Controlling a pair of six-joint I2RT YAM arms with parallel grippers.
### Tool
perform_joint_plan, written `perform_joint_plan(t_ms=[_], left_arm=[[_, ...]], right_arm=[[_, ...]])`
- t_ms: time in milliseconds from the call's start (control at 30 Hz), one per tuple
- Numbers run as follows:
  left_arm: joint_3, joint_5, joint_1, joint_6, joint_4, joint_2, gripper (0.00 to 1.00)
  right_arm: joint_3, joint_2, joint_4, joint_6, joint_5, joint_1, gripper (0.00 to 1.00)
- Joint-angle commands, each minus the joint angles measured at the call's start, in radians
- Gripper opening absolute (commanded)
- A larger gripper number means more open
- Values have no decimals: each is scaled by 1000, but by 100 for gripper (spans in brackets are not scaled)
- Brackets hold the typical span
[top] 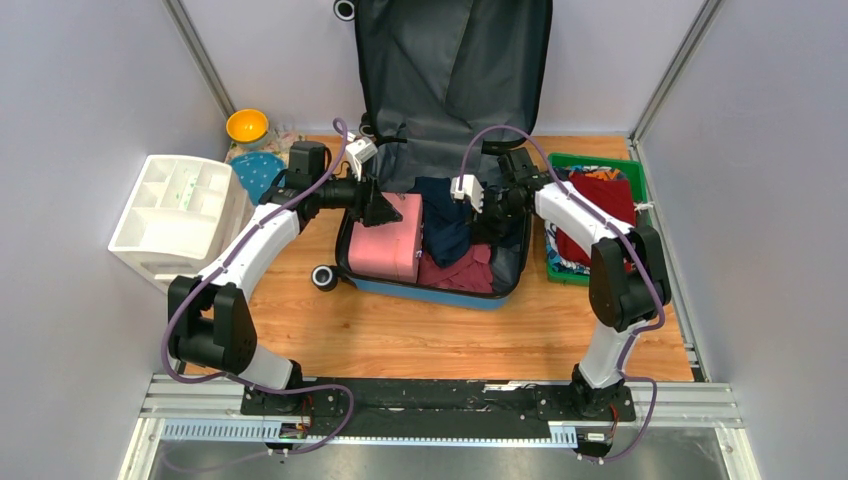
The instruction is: Open, take out, and arrange the luggage
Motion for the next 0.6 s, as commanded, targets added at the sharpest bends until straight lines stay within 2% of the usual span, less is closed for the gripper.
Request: perform_joint_plan(t_ms=[0, 233, 400, 567], left_arm=[[6, 38, 9, 1, 26, -3, 67], [3, 41, 9, -2, 30, -3, 67], [-2, 40, 9, -5, 36, -3, 67], [1, 40, 9, -6, 37, -2, 67]], right_arm=[[63, -3, -59, -17, -45, -3, 53], [97, 8, -104, -12, -70, -9, 57], [90, 14, -67, -17, -12, -9, 54], [41, -4, -51, -93, 27, 1, 57]])
